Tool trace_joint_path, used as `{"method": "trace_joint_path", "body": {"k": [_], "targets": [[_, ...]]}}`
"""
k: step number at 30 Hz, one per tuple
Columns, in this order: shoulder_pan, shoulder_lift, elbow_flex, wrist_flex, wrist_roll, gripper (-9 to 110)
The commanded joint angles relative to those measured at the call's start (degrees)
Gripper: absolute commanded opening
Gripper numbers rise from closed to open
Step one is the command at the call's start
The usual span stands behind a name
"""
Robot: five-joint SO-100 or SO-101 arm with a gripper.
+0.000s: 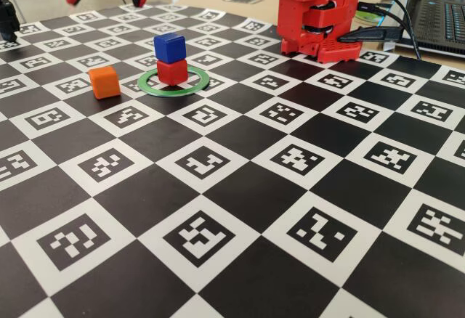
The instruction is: Grab the red cube then put it in the green circle then put the blue cube on top and finally the orange cube on top
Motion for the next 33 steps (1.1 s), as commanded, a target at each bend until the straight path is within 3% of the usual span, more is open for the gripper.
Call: {"method": "trace_joint_path", "body": {"k": [1,20,33], "targets": [[0.4,-1.3,-4.9,-3.1,0.1,41],[4.7,-14.0,-4.7,-13.5,-3.3,41],[3.8,-13.4,-2.6,-14.4,1.4,41]]}}
